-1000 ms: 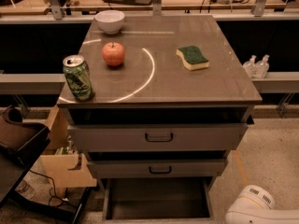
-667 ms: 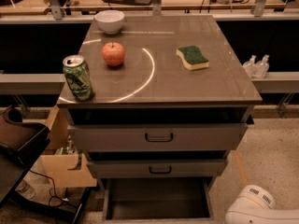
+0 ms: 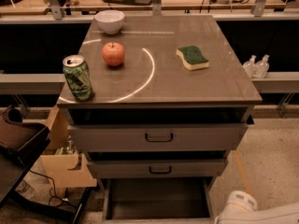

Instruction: Close bottom drawer

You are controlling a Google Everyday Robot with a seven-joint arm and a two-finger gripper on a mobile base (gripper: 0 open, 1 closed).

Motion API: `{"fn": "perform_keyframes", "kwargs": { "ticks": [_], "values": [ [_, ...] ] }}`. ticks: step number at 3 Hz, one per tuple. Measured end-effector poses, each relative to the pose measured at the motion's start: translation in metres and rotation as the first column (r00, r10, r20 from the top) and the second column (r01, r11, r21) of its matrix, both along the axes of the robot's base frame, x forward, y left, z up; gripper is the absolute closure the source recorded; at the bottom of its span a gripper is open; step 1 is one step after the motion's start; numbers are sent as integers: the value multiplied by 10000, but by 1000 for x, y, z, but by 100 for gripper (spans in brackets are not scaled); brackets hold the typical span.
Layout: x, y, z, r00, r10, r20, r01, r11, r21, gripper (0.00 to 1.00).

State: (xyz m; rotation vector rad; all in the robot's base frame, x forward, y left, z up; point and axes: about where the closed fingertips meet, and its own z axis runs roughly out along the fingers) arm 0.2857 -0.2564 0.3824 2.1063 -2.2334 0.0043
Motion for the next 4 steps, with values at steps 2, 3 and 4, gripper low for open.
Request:
{"fn": "perform_keyframes", "kwargs": {
  "ticks": [2,3,4],
  "values": [
    [20,32,-105,9996,291,57,-294,9966,771,100],
    [26,45,-146,9988,491,47,-494,9949,881,100],
    [31,54,-173,9980,629,68,-632,9940,888,100]
  ]
}}
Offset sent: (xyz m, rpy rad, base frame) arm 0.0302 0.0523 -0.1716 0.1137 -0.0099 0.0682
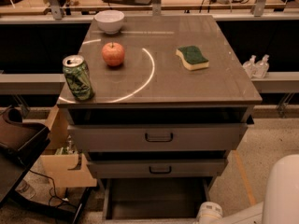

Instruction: Close bottom drawer

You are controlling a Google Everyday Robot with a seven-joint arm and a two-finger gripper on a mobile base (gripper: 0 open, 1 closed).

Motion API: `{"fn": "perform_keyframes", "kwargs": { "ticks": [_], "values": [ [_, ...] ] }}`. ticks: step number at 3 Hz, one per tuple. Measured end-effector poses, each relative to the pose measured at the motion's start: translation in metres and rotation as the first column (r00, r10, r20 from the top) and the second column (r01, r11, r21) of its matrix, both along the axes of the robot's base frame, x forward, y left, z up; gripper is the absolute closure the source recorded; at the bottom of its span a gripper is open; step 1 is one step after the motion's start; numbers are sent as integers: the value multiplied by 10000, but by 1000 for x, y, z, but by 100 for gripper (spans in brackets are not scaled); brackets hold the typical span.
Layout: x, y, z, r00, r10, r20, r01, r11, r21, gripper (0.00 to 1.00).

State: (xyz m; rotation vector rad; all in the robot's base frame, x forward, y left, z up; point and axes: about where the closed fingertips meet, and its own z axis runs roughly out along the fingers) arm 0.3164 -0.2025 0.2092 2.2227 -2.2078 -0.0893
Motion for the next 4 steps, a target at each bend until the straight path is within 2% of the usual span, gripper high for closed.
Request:
{"fn": "perform_keyframes", "kwargs": {
  "ticks": [2,4],
  "values": [
    [18,20,-34,9992,358,164,-352,9989,-309,100],
    [51,42,-44,9938,830,745,-795,9957,-484,100]
  ]
}}
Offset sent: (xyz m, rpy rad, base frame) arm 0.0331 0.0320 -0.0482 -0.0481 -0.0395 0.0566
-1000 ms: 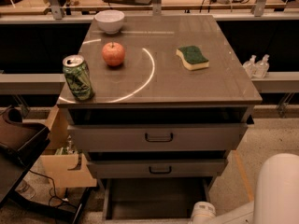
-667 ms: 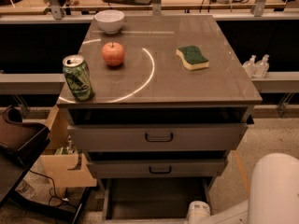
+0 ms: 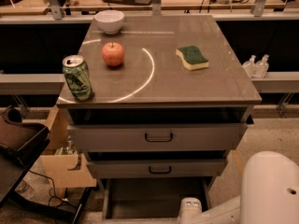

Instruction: Close bottom drawer

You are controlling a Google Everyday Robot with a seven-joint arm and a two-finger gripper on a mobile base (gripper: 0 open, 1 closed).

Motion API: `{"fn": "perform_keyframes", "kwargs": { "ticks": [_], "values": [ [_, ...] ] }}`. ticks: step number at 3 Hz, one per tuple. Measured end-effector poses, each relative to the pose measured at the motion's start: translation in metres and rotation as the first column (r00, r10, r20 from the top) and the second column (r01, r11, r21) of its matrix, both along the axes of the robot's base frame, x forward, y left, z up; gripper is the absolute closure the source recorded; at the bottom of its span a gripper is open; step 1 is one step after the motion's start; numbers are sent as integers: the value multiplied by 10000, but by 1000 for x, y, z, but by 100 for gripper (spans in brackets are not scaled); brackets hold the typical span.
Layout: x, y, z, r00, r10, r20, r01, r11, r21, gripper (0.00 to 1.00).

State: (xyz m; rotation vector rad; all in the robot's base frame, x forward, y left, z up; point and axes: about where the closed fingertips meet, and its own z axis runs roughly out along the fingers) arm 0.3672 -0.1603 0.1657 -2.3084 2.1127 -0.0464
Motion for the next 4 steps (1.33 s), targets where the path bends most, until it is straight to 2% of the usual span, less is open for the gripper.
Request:
{"fn": "perform_keyframes", "kwargs": {
  "ticks": [2,4],
  "values": [
    [40,11,-16,9988,195,460,-205,9996,217,100],
    [82,12,-8,9913,27,1316,-91,9988,483,100]
  ]
}}
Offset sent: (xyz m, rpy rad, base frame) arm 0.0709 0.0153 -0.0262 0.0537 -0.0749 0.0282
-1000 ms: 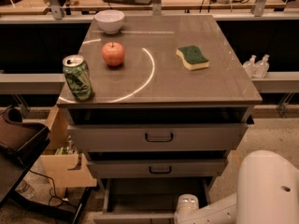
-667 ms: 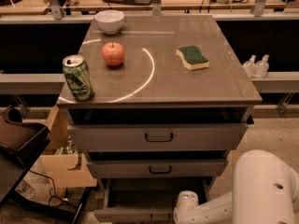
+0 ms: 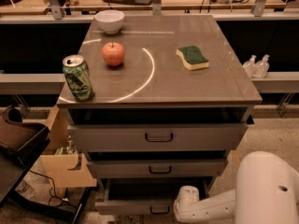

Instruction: Close bottom drawer

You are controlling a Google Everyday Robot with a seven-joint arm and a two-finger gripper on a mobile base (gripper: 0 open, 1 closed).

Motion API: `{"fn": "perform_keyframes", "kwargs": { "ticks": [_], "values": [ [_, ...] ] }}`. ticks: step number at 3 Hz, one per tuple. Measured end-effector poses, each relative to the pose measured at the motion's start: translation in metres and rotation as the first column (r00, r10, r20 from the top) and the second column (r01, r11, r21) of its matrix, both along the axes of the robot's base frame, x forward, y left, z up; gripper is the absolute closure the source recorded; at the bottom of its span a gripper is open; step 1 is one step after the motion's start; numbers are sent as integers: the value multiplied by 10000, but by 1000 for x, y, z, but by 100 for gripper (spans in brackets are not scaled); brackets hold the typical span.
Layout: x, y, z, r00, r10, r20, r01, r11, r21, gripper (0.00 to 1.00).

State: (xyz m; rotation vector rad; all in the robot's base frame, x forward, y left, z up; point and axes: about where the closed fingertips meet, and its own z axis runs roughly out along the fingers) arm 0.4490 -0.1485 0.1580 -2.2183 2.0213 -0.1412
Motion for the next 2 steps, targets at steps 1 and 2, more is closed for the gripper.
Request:
{"fn": "perform_keyframes", "kwargs": {
  "ticks": [1,2],
  "values": [
    [14,5,5,9994,-18,338,13,9999,160,100],
    [24,10,6,9986,-39,530,16,9991,420,100]
  ]
}}
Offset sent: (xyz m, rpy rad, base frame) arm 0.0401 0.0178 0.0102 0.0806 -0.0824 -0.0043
